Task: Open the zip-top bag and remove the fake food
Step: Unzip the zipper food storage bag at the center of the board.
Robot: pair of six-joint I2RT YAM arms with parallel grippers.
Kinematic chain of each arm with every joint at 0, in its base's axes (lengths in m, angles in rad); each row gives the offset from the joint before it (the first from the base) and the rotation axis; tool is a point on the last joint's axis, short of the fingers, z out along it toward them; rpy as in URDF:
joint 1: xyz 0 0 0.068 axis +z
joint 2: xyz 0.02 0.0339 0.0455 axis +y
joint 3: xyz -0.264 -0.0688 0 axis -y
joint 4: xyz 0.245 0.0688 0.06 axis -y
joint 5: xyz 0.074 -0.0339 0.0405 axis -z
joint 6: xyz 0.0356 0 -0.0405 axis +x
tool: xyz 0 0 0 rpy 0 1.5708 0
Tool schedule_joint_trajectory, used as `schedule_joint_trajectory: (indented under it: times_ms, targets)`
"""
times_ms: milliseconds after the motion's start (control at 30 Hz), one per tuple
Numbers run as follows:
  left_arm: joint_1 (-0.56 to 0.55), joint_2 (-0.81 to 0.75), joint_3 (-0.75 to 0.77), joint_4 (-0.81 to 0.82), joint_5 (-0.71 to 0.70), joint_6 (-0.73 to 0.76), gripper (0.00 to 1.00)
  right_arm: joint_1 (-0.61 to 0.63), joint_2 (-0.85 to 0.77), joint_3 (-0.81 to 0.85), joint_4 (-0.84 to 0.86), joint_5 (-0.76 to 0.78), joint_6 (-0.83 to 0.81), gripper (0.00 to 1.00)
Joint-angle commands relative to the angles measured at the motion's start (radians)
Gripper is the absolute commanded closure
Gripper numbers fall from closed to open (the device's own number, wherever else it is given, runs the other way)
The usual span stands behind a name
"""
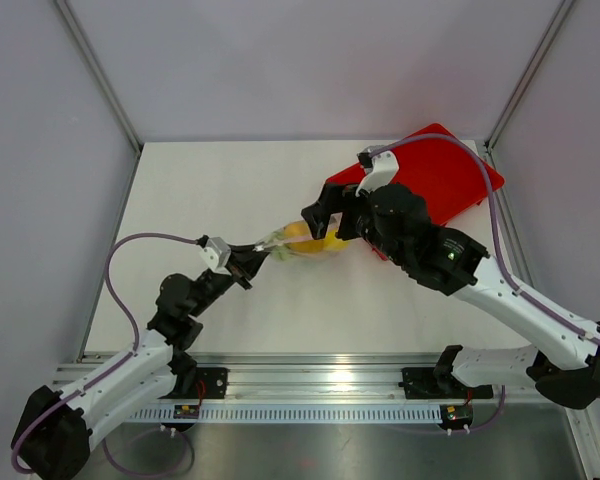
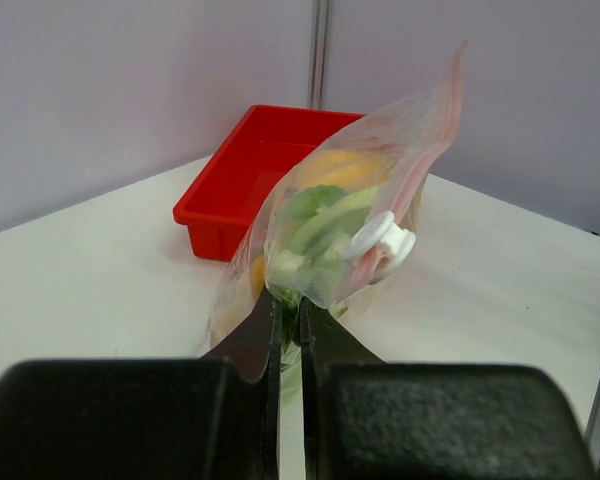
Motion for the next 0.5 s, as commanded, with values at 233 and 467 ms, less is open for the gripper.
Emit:
schedule_joint_trajectory:
  times_ms: [233,467]
  targets:
    - [-0.003,-0.069,0.113,-0.106,-0.034,-0.08,1.0,-0.005,-0.129,-0.158,0.225,-0.454,-0.583,0.05]
    - [-0.004,-0.096,0.097,-0.1,-0.046,-0.076,1.0,-0.005,-0.077,-0.164,0.243,-0.632,-0.743,0.06]
